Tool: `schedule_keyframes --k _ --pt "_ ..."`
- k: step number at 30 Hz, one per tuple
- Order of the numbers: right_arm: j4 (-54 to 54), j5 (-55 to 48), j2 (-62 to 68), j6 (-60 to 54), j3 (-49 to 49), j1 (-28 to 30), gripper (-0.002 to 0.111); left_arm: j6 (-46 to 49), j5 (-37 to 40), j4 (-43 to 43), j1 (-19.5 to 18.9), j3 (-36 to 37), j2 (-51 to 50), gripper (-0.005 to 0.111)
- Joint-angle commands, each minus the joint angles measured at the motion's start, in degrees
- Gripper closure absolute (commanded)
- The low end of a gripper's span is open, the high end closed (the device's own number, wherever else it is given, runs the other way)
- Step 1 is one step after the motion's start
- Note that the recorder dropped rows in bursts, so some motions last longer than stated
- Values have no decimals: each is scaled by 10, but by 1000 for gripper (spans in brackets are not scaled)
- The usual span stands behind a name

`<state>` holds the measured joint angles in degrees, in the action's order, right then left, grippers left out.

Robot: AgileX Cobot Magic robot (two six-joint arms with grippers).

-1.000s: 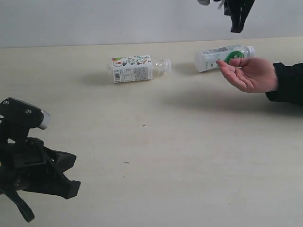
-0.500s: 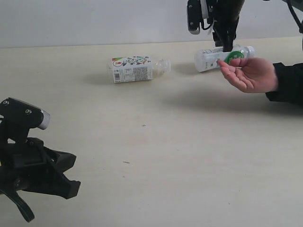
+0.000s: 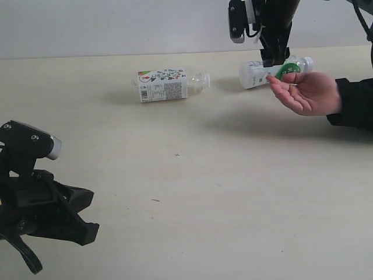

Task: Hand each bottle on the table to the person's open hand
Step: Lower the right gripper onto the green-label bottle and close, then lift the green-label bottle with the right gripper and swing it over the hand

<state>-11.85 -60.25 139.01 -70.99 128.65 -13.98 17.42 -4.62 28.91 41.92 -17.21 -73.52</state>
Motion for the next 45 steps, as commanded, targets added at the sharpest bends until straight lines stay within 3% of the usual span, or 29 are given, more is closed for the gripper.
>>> schedule_keyframes --k 1,28,32,38,45 --pt "9 -3 4 -16 4 0 28 0 -8 -3 -1 3 4 106" --pt "-21 76 100 -24 4 0 29 0 -8 -3 -1 3 4 106" --pt "-23 85 98 -19 4 0 46 0 -8 -3 -1 3 4 106" --pt "-27 86 96 -16 4 0 108 0 -8 -3 -1 3 4 106" --pt "-66 100 75 56 4 0 108 0 -8 -3 -1 3 4 106"
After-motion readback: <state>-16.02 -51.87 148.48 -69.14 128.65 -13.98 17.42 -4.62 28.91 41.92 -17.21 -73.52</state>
